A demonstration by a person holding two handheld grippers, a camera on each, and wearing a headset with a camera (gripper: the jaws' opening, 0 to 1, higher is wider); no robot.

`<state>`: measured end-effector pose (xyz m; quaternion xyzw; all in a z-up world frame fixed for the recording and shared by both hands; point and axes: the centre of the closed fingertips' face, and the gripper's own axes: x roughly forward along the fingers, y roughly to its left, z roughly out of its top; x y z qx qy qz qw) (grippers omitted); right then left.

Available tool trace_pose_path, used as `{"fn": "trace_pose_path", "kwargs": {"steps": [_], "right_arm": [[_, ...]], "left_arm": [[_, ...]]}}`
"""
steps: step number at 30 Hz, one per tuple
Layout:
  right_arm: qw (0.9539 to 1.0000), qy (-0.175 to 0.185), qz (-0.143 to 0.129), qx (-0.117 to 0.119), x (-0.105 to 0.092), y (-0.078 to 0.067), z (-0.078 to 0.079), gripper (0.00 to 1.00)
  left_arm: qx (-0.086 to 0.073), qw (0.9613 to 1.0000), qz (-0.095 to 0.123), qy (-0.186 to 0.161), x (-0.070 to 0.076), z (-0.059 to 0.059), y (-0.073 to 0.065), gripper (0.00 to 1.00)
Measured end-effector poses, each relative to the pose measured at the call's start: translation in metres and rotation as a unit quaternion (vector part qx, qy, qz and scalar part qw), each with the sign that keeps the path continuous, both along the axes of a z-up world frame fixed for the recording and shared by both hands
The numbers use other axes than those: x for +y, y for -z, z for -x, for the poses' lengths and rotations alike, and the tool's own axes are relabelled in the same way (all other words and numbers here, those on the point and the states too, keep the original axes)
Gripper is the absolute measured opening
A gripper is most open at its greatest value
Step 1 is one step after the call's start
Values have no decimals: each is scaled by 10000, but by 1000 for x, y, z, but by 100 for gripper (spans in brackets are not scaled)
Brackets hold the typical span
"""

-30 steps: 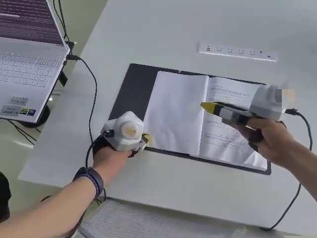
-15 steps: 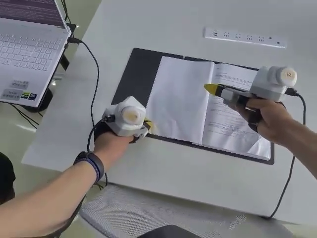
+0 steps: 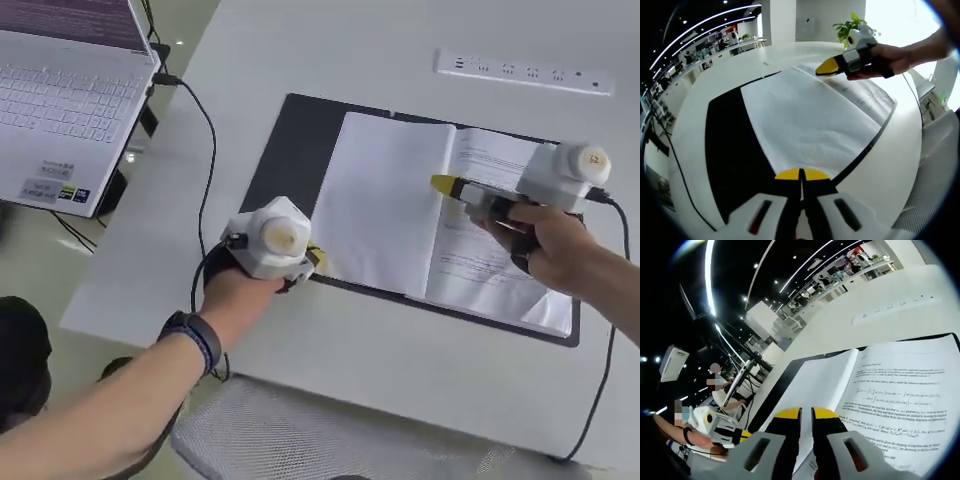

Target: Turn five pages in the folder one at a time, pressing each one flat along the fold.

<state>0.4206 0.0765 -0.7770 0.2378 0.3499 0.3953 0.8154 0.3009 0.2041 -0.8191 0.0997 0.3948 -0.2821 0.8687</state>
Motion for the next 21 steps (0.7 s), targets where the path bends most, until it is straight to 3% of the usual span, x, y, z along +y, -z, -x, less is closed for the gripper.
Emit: {"fn": "trace_pose_path", "kwargs": {"steps": [5,21], "right_arm": [[9999,26,56,89,-3,12,-2,2],[9992,298,-197,171,-1,9,-21,0]], "left_arm": [[48,10000,48,17,0,0,0,0],[28,10000,16,-26,0,1,-1,0]]}}
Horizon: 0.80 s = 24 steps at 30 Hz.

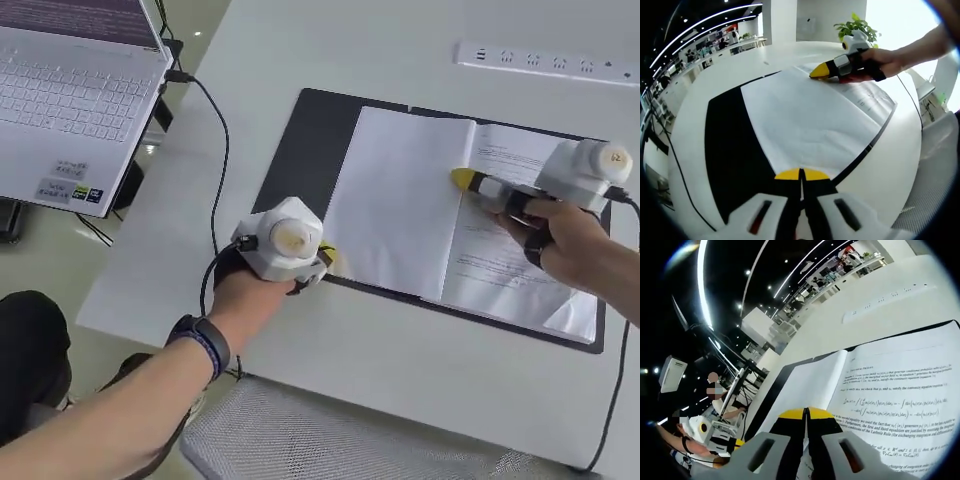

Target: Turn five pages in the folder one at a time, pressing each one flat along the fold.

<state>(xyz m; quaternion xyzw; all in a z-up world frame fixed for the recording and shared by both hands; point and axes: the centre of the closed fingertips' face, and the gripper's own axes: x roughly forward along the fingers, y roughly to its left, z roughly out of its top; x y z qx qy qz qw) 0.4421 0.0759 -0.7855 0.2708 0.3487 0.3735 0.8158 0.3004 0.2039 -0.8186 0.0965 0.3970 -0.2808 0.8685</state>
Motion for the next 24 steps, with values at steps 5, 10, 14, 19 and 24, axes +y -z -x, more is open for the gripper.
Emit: {"fn": "trace_pose_path", "kwargs": {"steps": [5,10,14,19,24], "right_arm": [[10000,36,-48,-47,0,2,-9,0],[9996,276,-99,-31,0,2,-22,0],[9983,528,-258,59,-3,6,-37,0],[9952,879,-413,93,-4,4,-53,0],[9915,1177,-545,112,-9,5,-72,0]], "left_arm": [[-62,10000,-18,6,0,0,1,0],[-46,10000,31,9,0,0,1,0],[-67,10000,4,29,0,0,1,0],[-37,10000,39,32,-1,1,-3,0],[-33,10000,24,32,-3,5,-9,0]]}}
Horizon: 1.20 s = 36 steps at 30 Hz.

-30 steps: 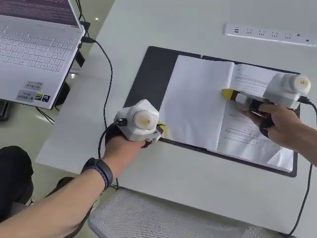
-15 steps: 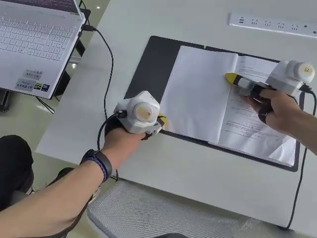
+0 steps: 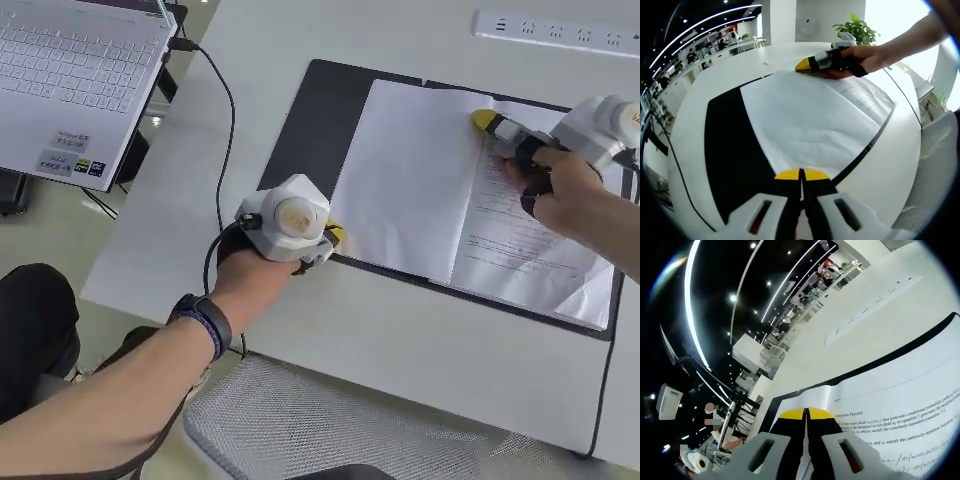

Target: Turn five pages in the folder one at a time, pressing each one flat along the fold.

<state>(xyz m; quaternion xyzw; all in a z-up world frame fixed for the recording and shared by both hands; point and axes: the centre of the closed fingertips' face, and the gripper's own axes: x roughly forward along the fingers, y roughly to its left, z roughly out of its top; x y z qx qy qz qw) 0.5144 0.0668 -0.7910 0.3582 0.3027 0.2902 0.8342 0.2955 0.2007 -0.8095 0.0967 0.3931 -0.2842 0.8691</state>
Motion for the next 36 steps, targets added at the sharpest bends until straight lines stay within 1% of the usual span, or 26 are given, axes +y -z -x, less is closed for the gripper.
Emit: {"fn": "trace_pose_path", "kwargs": {"steps": [3,6,7,10,13,14,15,17,18,19,21,23,24,25,26,30,32,33,35,36], "right_arm": [[10000,68,12,-15,-3,5,-16,0],[9999,105,13,21,-4,8,-25,0],[10000,69,36,6,-4,8,-27,0],[10000,44,49,-15,-4,10,-32,0],[9999,137,47,37,-5,12,-35,0],[9998,155,121,-11,-5,13,-35,0],[9996,79,227,-155,-4,13,-35,0],[9997,50,211,-136,-4,13,-33,0],[9999,72,136,-48,-4,13,-30,0],[9999,69,121,-20,-4,13,-29,0],[9999,-22,159,-42,-3,14,-25,0],[9996,-177,201,-75,-1,15,-16,0],[9995,-238,184,-96,1,14,-8,0],[9995,-264,166,-100,2,14,-4,0],[9993,-323,161,-114,4,11,5,0],[9976,-636,205,-194,12,4,32,0],[9971,-690,222,-226,15,-2,45,0],[9970,-701,217,-234,15,-4,50,0],[9975,-663,145,-199,12,-1,52,0],[9975,-656,126,-207,10,3,50,0]], "left_arm": [[-6,10000,-1,-28,0,0,-1,0],[-15,10000,-5,-15,-1,2,-5,0],[-13,10000,-2,3,-1,3,-6,0],[8,10000,55,-40,-2,4,-8,0],[27,9999,69,-70,0,0,-2,0],[39,9999,85,-93,1,-1,-1,0],[52,9998,119,-132,1,-2,0,0],[57,9997,156,-163,2,-3,2,0],[57,9997,160,-165,3,-4,3,0],[60,9997,159,-158,3,-4,5,0],[67,9997,157,-147,3,-5,6,0],[74,9997,166,-136,4,-5,6,0],[84,9996,199,-154,4,-6,7,0],[89,9996,212,-163,5,-6,8,0],[98,9995,223,-183,5,-7,9,0],[95,9996,189,-194,5,-7,11,0],[85,9996,183,-189,5,-7,11,0],[76,9996,179,-181,5,-7,11,0],[72,9997,173,-176,5,-7,11,0],[72,9997,165,-167,5,-7,11,0]]}}
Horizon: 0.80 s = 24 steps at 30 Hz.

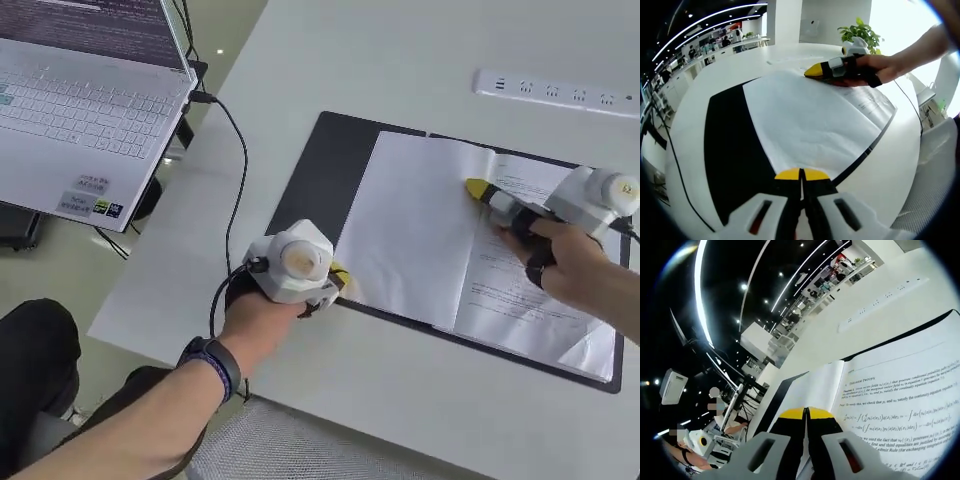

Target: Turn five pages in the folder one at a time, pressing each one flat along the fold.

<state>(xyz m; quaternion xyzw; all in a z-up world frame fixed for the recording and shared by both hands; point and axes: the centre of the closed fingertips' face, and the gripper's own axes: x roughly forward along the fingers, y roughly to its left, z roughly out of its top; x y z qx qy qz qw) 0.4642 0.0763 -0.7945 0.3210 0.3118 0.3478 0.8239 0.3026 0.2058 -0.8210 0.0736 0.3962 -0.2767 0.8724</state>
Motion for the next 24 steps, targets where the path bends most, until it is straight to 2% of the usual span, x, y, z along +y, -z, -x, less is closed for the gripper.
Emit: {"fn": "trace_pose_path", "kwargs": {"steps": [3,7,13,15,16,18,24], "right_arm": [[9999,42,-109,34,-7,9,-2,0],[9997,-243,-99,-26,-4,10,18,0],[9995,-227,-211,-15,-5,7,40,0],[9993,-300,-220,-4,-5,6,42,0],[9989,-433,-163,0,1,4,57,0],[9986,-522,-126,-23,7,-2,72,0],[9978,-656,-117,4,14,-9,101,0]], "left_arm": [[-1,10000,-1,8,0,0,0,0],[-14,10000,-18,16,-1,1,-1,0],[-20,10000,-23,10,-1,2,-1,0],[-23,10000,-31,13,-1,2,-1,0],[-27,10000,-39,15,-1,2,-1,0],[-31,10000,-41,11,-1,2,-2,0],[-36,10000,-39,5,-1,2,-2,0]]}}
